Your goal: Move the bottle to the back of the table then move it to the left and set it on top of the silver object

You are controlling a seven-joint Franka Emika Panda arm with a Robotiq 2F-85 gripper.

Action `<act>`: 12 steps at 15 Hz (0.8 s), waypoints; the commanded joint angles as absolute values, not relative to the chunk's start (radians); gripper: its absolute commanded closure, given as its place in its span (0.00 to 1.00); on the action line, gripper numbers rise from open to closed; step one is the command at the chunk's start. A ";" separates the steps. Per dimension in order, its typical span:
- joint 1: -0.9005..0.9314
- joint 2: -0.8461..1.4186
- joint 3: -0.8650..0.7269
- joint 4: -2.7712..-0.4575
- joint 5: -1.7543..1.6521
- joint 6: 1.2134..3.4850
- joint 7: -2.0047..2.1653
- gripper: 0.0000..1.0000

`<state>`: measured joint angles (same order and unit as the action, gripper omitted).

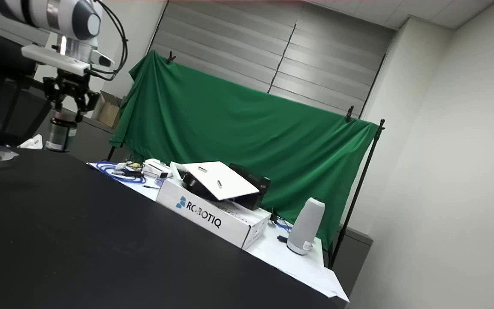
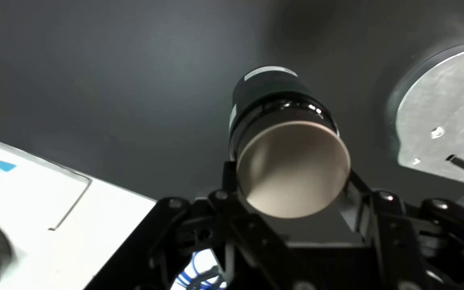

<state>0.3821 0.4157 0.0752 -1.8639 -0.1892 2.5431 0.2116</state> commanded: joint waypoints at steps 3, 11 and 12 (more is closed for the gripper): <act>0.527 0.435 0.107 -1.922 -0.316 2.580 0.363 0.65; 0.625 0.569 0.104 -1.772 -0.301 2.542 0.371 0.65; 0.627 0.584 0.104 -1.751 -0.295 2.540 0.366 0.65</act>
